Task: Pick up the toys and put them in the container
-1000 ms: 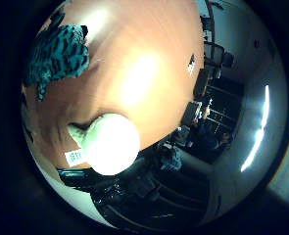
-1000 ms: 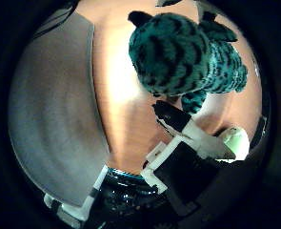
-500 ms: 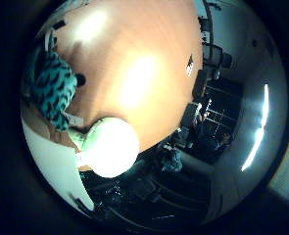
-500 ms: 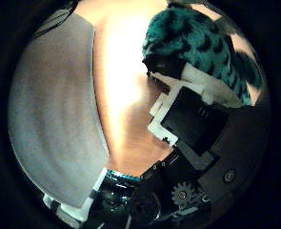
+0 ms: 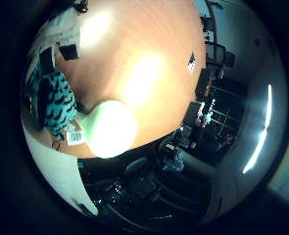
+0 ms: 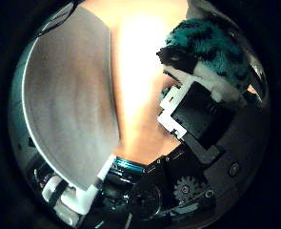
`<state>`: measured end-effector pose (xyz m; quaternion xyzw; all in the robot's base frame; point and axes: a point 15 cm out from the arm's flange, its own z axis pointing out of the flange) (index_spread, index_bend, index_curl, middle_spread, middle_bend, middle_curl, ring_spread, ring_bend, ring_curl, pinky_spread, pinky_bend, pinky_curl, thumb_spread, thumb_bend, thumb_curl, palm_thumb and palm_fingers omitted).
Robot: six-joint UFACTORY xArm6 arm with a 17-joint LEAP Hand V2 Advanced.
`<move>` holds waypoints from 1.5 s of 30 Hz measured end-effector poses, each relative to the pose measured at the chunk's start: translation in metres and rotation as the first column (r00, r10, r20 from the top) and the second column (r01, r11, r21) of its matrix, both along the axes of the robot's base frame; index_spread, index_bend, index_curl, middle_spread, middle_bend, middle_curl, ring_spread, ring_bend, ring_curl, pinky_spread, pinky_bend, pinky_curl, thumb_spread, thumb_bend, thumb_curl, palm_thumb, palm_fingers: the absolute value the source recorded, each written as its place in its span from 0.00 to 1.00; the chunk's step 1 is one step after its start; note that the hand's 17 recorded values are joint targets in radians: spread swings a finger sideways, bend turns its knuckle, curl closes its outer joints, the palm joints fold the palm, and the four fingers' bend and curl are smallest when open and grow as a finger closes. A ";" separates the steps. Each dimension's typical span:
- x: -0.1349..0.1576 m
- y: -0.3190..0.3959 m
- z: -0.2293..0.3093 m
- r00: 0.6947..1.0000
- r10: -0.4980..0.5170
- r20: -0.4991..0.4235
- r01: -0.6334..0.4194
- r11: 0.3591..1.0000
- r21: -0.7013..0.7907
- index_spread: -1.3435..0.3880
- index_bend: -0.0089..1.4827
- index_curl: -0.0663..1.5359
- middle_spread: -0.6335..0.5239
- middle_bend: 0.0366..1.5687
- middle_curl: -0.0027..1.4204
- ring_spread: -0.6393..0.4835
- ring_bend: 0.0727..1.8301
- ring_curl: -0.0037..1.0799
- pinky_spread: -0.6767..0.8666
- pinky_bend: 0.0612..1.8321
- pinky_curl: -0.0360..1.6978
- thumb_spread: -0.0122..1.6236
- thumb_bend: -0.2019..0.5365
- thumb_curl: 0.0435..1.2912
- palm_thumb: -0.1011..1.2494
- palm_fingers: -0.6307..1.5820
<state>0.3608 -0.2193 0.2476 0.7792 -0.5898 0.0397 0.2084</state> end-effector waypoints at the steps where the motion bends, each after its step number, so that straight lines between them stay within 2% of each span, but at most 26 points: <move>1: -0.003 0.000 0.009 1.000 -0.001 0.002 0.001 1.000 -0.003 0.58 0.67 0.67 0.33 0.77 0.72 0.36 0.76 0.70 0.31 0.72 0.46 0.71 0.26 0.34 0.88 0.73; 10: -0.022 0.022 0.093 1.000 0.014 0.025 -0.014 1.000 0.001 0.59 0.67 0.69 0.34 0.77 0.74 0.35 0.76 0.74 0.31 0.70 0.52 0.70 0.26 0.40 0.87 0.73; 18: -0.017 0.042 0.183 0.992 0.034 0.121 -0.037 0.999 0.017 0.59 0.66 0.69 0.34 0.77 0.74 0.35 0.75 0.75 0.31 0.69 0.54 0.69 0.26 0.43 0.87 0.73; 26: -0.020 0.075 0.234 0.986 0.076 0.149 -0.080 0.997 0.020 0.59 0.64 0.70 0.34 0.75 0.75 0.35 0.74 0.76 0.30 0.68 0.56 0.69 0.26 0.45 0.86 0.74; 36: -0.025 0.160 0.256 0.969 0.177 0.174 -0.190 0.980 0.060 0.59 0.62 0.71 0.34 0.74 0.75 0.35 0.72 0.76 0.29 0.66 0.57 0.69 0.26 0.46 0.86 0.75; 45: -0.028 0.275 0.249 0.934 0.296 0.200 -0.317 0.945 0.084 0.58 0.61 0.72 0.33 0.72 0.76 0.35 0.72 0.77 0.28 0.64 0.58 0.68 0.26 0.47 0.86 0.75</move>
